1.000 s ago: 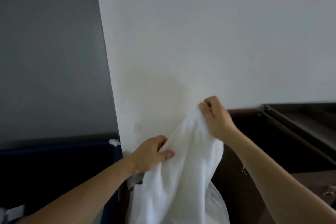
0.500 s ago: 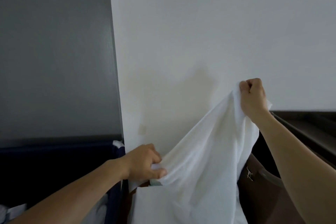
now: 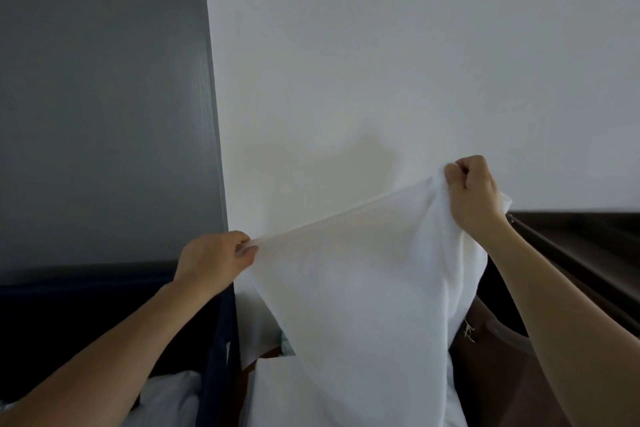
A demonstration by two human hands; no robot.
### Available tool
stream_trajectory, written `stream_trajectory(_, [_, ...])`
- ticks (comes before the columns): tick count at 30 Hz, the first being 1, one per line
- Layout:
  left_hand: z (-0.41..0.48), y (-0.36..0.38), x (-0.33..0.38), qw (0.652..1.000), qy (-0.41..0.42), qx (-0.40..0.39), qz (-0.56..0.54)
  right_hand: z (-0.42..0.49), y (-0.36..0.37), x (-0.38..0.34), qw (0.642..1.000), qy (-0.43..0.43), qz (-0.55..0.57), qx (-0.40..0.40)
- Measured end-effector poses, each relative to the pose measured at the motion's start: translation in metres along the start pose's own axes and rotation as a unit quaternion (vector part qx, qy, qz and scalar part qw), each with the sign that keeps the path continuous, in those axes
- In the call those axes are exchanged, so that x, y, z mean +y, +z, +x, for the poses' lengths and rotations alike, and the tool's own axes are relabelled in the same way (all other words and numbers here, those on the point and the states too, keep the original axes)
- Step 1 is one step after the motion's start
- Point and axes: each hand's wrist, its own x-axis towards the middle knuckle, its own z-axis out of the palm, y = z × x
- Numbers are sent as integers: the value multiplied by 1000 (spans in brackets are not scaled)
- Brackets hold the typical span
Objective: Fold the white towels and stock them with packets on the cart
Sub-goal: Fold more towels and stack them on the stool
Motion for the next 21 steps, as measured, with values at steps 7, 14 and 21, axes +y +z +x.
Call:
stream_trajectory(7, [5, -35, -14, 993, -57, 43, -95, 6, 5, -26, 999, -43, 24, 2])
stream_trajectory(14, [-6, -47, -30, 995, -11, 91, -32, 18, 12, -45, 998, -49, 39, 23])
stream_trajectory(21, [15, -111, -24, 782, -86, 72, -614, 50, -6, -101, 988, -86, 69, 107])
